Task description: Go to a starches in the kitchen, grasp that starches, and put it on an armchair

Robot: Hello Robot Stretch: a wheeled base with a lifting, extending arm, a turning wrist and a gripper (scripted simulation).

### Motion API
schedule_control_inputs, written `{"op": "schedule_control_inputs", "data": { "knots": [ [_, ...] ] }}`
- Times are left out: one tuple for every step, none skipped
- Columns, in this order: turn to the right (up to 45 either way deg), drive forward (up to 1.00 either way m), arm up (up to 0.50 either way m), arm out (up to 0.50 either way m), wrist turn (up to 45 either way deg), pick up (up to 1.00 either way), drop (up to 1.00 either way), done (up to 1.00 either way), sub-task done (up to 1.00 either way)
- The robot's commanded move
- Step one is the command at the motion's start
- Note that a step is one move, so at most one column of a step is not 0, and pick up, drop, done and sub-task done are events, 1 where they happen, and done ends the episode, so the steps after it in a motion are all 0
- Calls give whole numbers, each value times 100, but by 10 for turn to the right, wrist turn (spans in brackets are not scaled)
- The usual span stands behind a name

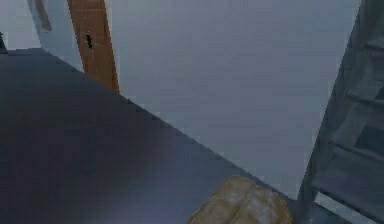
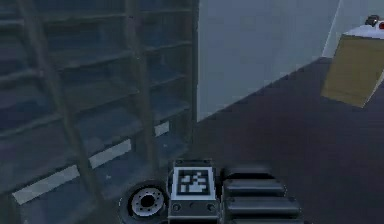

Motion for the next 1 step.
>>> {"op": "schedule_control_inputs", "data": {
  "knots": [
    [-330,0,0,0,0,0,0,0,0]
  ]
}}
